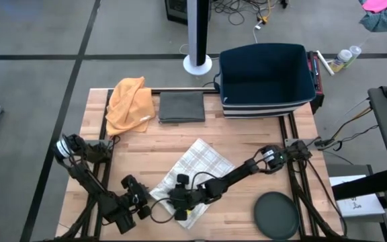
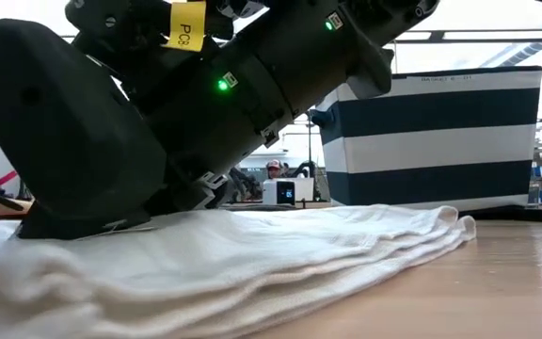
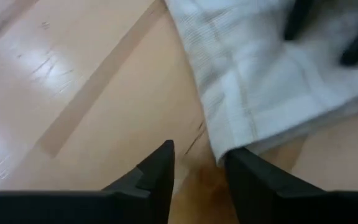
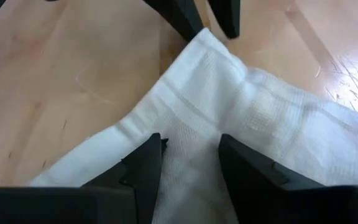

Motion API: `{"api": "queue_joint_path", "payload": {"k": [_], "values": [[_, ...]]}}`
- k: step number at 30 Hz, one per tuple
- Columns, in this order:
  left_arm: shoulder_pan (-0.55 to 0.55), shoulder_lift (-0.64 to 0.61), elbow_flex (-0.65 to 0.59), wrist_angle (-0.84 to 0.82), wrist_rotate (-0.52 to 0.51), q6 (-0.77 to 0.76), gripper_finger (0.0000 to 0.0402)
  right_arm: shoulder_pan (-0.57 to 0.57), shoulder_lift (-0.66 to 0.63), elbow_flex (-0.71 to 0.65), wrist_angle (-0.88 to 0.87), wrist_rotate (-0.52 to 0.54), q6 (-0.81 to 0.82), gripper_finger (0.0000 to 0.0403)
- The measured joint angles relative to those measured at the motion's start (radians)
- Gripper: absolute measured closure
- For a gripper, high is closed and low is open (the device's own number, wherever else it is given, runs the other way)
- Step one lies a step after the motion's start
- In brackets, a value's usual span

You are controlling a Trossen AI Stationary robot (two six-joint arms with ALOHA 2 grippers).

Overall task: Fold kitchen towel into neat rectangle
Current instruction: Fold the white patterned towel

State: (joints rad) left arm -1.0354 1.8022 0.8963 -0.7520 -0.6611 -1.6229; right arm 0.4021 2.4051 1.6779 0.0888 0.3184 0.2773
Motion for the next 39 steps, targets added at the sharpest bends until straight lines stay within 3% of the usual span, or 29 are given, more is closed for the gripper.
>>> {"api": "queue_joint_path", "payload": {"k": [3,8,12,16,20,24,28,35,39], "values": [[-0.037,-0.033,-0.001,-0.043,-0.019,-0.035,0.0269,0.003,-0.035,-0.003,-0.026,-0.005,-0.018,0.0245],[-0.109,-0.109,-0.001,-0.087,-0.228,-0.130,0.0279,0.024,-0.163,0.000,-0.019,0.019,-0.114,0.0252],[-0.139,-0.137,-0.002,-0.067,-0.382,-0.177,0.0289,0.044,-0.250,0.001,-0.141,0.070,-0.154,0.0249],[-0.128,-0.116,-0.001,0.061,-0.558,-0.097,0.0296,0.078,-0.314,-0.005,-0.283,0.195,-0.158,0.0243],[-0.102,-0.093,-0.002,0.243,-0.642,0.046,0.0302,0.114,-0.369,-0.074,-0.313,0.236,-0.098,0.0240],[-0.068,-0.084,-0.002,0.394,-0.651,0.198,0.0307,0.130,-0.396,-0.186,-0.306,0.234,0.021,0.0241],[-0.027,-0.085,-0.002,0.449,-0.655,0.236,0.0315,0.137,-0.419,-0.299,-0.201,0.234,0.088,0.0238],[0.073,-0.044,-0.008,0.456,-0.604,0.233,0.0324,0.106,-0.423,-0.459,0.146,0.272,0.040,0.0243],[0.126,-0.020,-0.038,0.459,-0.539,0.220,0.0324,0.072,-0.424,-0.519,0.208,0.312,-0.010,0.0249]]}}
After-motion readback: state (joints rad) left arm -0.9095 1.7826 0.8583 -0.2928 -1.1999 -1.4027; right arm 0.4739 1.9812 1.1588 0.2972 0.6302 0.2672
